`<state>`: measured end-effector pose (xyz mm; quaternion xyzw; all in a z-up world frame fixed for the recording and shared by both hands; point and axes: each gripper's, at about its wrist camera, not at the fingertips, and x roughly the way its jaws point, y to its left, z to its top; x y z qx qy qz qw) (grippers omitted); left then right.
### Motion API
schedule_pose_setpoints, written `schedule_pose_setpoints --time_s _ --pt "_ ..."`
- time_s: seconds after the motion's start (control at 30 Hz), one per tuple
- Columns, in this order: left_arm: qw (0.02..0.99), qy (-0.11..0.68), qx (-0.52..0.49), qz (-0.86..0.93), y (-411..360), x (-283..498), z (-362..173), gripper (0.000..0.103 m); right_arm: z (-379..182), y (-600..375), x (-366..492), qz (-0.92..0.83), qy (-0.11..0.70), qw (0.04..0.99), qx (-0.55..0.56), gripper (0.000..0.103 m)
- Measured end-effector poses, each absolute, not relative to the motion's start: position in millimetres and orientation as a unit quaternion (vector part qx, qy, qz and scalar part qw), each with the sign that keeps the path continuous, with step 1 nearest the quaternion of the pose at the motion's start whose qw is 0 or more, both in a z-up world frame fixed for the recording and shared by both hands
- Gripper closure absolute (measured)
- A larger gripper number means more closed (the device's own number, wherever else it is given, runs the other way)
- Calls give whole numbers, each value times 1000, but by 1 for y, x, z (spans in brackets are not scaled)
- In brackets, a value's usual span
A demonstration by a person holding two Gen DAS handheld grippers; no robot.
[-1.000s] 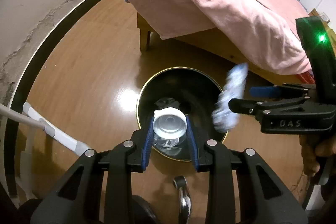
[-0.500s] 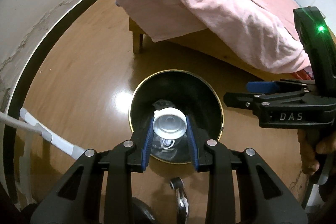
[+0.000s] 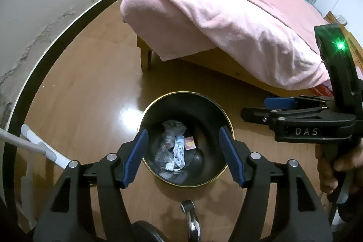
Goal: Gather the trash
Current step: 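Swing both tools back toward the desk, then grasp the light blue cloth with left tool while right tool grasps the blue-white wrapper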
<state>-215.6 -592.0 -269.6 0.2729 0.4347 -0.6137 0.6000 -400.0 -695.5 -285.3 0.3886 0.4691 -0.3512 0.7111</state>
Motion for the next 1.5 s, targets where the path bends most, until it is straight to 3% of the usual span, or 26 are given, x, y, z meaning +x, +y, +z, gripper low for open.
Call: schedule_pose_setpoints --time_s 0.17,0.37,0.53,0.77,0.93,1.17,1.4,1.47,1.5 --pt "615 406 269 -620 -586 -213 -233 32 -260 -697 -398 -354 458 724 375 34" --pt "659 342 257 -618 -550 -198 -143 19 -179 -688 -383 -359 429 765 320 34" --pt "711 321 219 -587 -477 -154 -66 16 -106 -654 -335 -325 405 814 260 31" --pt "812 291 179 -473 -319 -57 7 14 -33 -553 -202 -167 393 881 204 31" --pt "880 293 162 -337 -197 10 26 14 -17 -455 -95 -33 411 895 171 31" --pt "915 338 87 -204 -49 67 19 14 -29 -339 27 117 457 853 222 31" --pt "914 363 59 -171 -5 92 2 14 -47 -309 90 143 479 801 329 37" --pt "914 361 59 -175 -3 95 3 14 -53 -312 99 136 481 788 360 44" --pt "914 360 60 -178 -6 98 4 14 -54 -312 101 132 482 785 366 53"
